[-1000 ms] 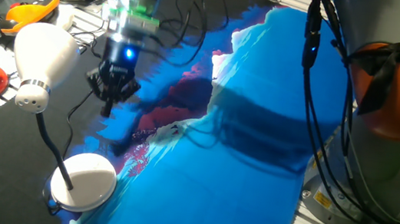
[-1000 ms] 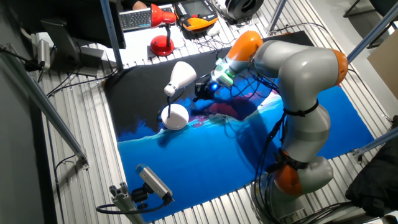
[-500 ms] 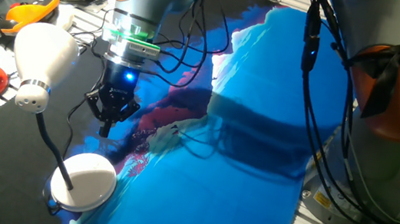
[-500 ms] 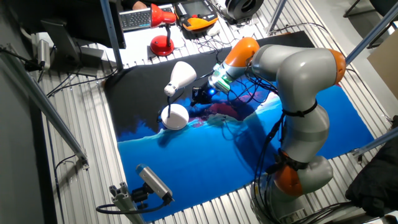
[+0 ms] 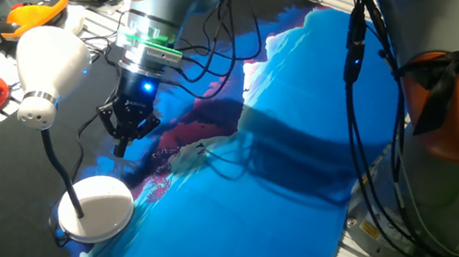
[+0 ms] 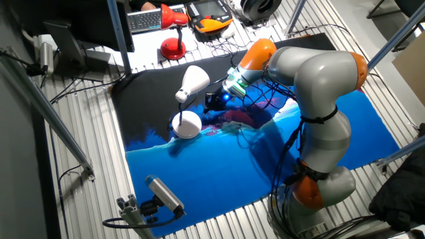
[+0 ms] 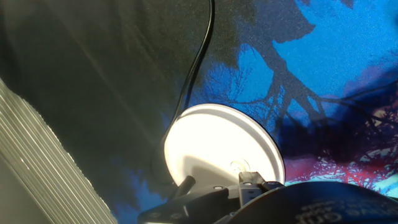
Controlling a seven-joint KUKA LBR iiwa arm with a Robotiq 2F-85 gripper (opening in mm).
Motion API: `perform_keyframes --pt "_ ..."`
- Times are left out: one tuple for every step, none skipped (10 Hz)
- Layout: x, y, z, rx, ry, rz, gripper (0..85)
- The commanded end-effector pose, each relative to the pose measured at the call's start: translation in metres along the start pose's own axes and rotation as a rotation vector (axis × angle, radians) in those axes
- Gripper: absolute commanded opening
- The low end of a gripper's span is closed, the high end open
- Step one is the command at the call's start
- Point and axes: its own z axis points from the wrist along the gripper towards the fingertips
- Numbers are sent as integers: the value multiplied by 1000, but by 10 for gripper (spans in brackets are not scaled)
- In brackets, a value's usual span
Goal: Turn off the desk lamp by pressing the button
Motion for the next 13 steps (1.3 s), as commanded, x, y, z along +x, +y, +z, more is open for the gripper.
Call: perform_keyframes --pt "0 0 0 0 -1 -2 0" --pt "0 0 0 8 -5 -8 0" --pt "0 0 0 8 -7 -8 0" --pt "0 0 0 8 -6 -9 0" --pt "0 0 0 9 2 -5 0" --pt "0 0 0 11 8 -8 0" --pt "0 0 0 19 23 -15 0" --pt "0 0 0 16 34 -21 0" --pt "0 0 0 19 41 -29 0" --pt "0 0 0 20 43 -39 0" --pt "0 0 0 22 43 -41 0" --pt "0 0 0 25 41 -41 0" --pt "0 0 0 26 41 -39 0"
